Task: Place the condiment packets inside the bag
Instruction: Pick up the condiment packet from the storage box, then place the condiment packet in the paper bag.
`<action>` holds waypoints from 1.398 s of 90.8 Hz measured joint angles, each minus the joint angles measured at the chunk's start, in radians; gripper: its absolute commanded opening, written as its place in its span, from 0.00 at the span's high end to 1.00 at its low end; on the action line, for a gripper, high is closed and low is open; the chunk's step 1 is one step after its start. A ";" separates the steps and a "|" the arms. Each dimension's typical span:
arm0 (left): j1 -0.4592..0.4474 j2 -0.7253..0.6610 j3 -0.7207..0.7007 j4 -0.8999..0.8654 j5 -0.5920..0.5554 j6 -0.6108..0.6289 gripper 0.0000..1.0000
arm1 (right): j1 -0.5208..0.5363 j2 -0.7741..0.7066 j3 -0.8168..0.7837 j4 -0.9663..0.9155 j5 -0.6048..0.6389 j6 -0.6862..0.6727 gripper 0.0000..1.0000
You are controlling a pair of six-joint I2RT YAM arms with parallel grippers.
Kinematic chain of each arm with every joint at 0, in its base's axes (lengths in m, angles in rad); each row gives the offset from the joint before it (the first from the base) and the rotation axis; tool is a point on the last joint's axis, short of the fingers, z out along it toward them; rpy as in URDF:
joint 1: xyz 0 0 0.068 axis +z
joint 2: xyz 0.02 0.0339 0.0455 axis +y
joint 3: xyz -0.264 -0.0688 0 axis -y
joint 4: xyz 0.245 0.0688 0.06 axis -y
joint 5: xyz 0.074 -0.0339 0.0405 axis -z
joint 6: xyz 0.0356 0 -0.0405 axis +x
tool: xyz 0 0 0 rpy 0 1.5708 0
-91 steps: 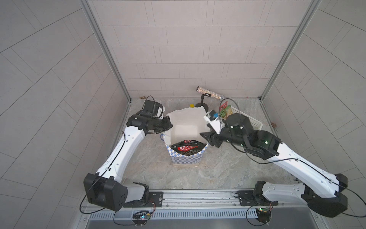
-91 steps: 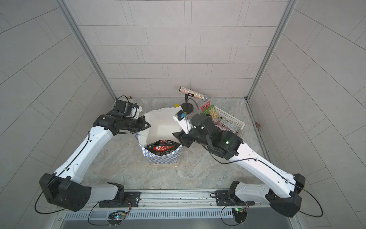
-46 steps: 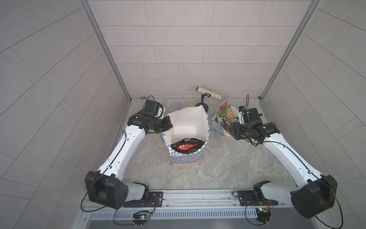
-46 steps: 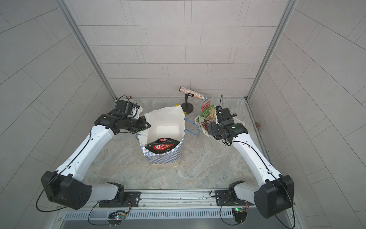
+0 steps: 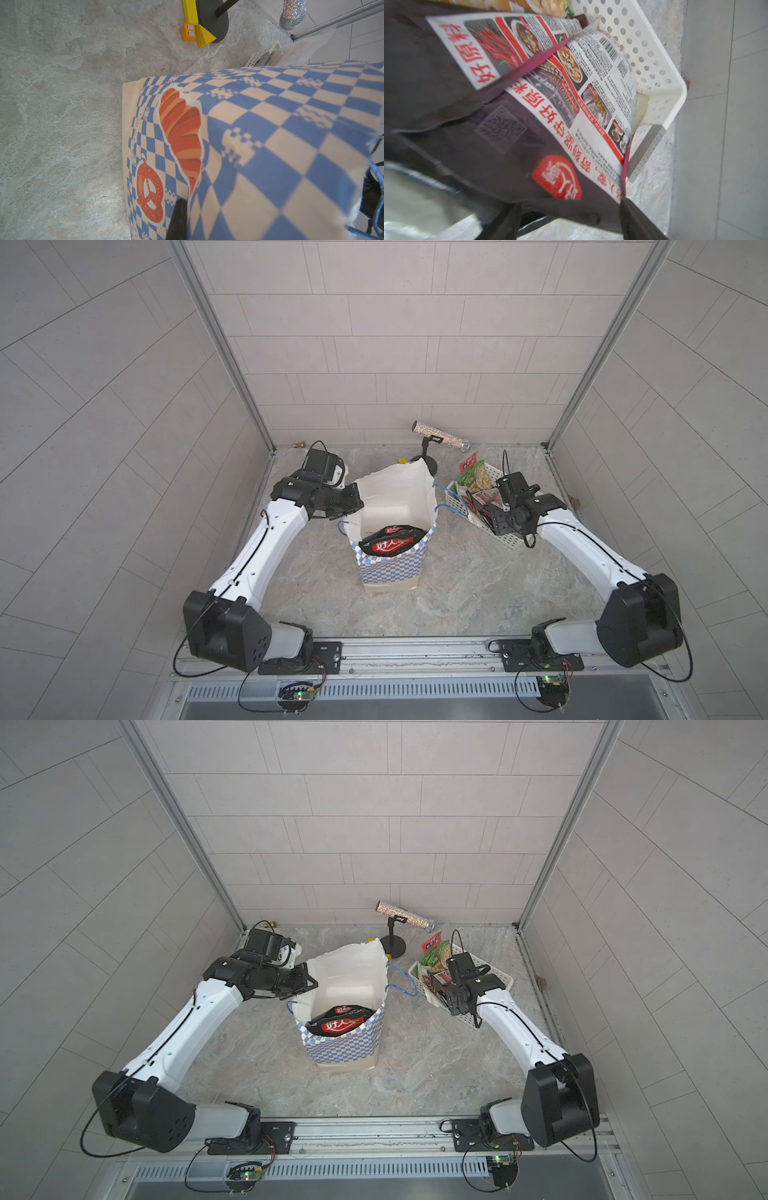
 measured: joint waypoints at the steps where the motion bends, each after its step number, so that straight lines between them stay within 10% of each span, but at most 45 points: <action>1: 0.000 0.000 0.000 0.000 0.000 0.000 1.00 | -0.002 0.005 0.001 0.001 0.004 -0.006 0.34; 16: 0.000 0.000 0.000 0.000 0.000 0.000 1.00 | -0.034 0.044 0.002 0.048 0.017 -0.013 0.49; 39: 0.000 0.000 0.000 0.000 0.000 0.000 1.00 | -0.072 0.111 0.013 0.093 0.054 -0.028 1.00; 88: 0.000 -0.010 0.000 0.000 0.000 0.001 1.00 | -0.050 -0.222 0.298 0.036 0.101 -0.198 1.00; 127: -0.021 -0.028 0.000 0.000 0.010 0.017 1.00 | 0.140 -0.351 0.675 0.097 -0.443 -0.130 1.00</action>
